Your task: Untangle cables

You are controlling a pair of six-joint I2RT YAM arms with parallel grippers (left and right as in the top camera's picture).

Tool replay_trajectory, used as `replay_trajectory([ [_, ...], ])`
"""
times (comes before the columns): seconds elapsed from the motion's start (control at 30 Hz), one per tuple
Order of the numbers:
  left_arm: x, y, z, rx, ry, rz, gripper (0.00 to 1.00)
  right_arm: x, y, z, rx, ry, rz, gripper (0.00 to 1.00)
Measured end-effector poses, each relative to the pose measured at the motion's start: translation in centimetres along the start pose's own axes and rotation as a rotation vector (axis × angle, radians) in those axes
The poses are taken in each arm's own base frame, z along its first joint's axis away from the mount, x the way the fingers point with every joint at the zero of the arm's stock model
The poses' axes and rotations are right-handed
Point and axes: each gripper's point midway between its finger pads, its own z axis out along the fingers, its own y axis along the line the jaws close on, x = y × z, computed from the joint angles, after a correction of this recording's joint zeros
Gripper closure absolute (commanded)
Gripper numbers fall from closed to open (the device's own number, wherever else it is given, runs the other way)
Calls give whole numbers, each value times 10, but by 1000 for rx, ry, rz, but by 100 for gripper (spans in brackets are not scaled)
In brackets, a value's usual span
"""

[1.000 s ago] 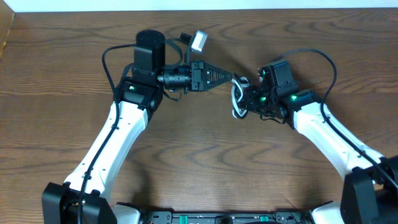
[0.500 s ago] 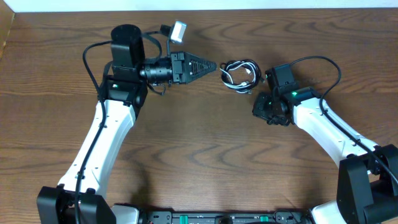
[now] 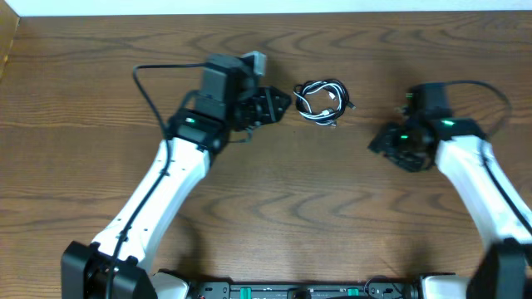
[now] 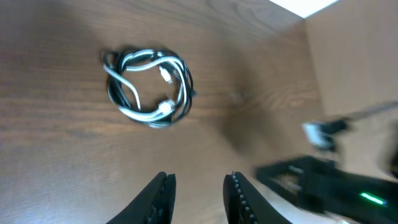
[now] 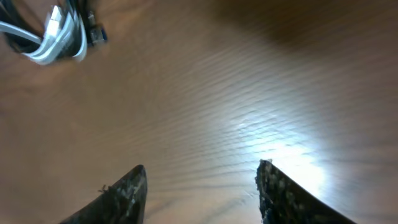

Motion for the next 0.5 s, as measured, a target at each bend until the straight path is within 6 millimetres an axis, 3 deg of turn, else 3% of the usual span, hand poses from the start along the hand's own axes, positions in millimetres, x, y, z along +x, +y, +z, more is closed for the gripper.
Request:
replay_trajectory([
  [0.13, 3, -3, 21, -62, 16, 22, 63, -5, -7, -37, -34, -75, -5, 37],
  [0.27, -10, -1, 45, -137, 66, 3, 62, -5, -4, -59, -66, -130, -36, 37],
  [0.4, -21, -1, 72, -183, 111, -10, 62, -3, -2, -67, -80, -149, -53, 41],
  [0.5, -12, 7, 98, -207, 151, -51, 62, 1, -4, -66, -73, -132, -55, 41],
])
